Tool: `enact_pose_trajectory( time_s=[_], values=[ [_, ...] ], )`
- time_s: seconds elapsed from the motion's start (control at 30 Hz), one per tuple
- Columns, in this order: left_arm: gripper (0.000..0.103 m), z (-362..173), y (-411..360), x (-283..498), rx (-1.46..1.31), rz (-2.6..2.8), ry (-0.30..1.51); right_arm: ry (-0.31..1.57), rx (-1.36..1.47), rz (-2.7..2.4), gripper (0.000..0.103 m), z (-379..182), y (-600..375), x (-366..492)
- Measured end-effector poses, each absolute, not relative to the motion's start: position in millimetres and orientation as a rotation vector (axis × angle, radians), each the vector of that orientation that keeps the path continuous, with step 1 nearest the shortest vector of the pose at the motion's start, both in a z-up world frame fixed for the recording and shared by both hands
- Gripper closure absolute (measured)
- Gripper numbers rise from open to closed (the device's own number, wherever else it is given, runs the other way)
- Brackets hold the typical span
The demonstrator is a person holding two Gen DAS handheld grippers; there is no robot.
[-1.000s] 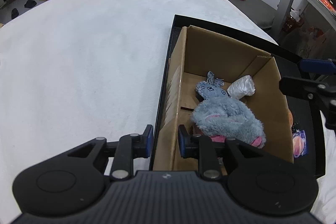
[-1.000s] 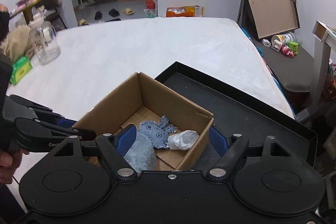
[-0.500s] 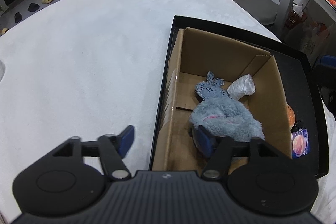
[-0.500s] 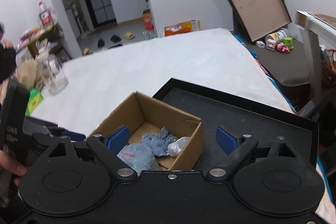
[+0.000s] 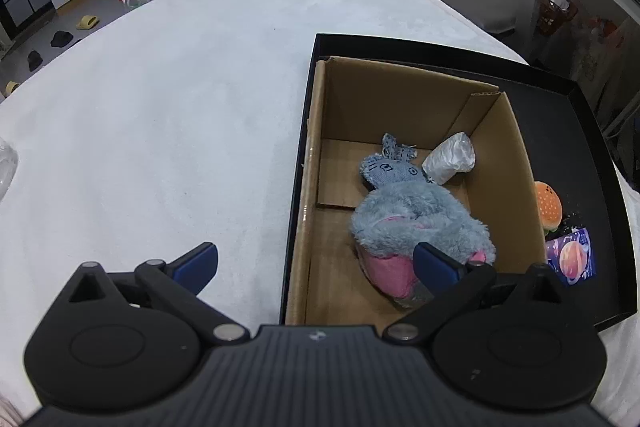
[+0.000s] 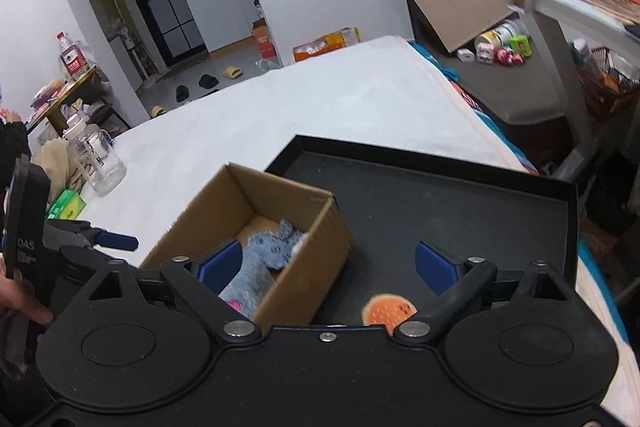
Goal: Organize soft objects
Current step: 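Move the right tool to the blue tissue packet and grasp it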
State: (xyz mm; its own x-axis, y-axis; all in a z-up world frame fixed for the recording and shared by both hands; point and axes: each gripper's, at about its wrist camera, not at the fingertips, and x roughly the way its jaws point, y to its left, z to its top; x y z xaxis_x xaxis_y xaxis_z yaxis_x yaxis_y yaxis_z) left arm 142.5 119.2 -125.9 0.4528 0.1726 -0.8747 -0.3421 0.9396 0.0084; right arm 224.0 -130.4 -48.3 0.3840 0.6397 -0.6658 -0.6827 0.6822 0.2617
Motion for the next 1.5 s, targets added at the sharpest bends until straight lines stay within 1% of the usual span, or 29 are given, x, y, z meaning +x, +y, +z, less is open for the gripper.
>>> enact_pose_trajectory(
  time_s=[0.13,0.6,0.9,1.13,1.4,1.47,1.5],
  values=[
    [0.000,-127,116,142,-0.187,0.326,1.057,0.843,-0.060,0.844,0.000,-56,-142,220],
    [0.000,-132,107,148,-0.167,0.317,1.079,0.945,-0.030,0.845,0.000,-93,-173,220],
    [0.000,-136,101,154,-0.143,0.331,1.105,0.984,-0.098,0.852,0.000,-120,-163,210],
    [0.001,-137,97,155,-0.124,0.333,1.113,1.041,-0.067,0.843,0.000,-143,-158,204],
    [0.001,-141,94,156,-0.116,0.336,1.124,1.008,-0.148,0.792,0.000,-162,-143,189],
    [0.001,-142,94,156,-0.116,0.337,1.124,0.999,-0.186,0.773,0.001,-166,-139,184],
    [0.001,-142,94,156,-0.116,0.336,1.125,0.996,-0.202,0.759,0.004,-168,-138,183]
  ],
)
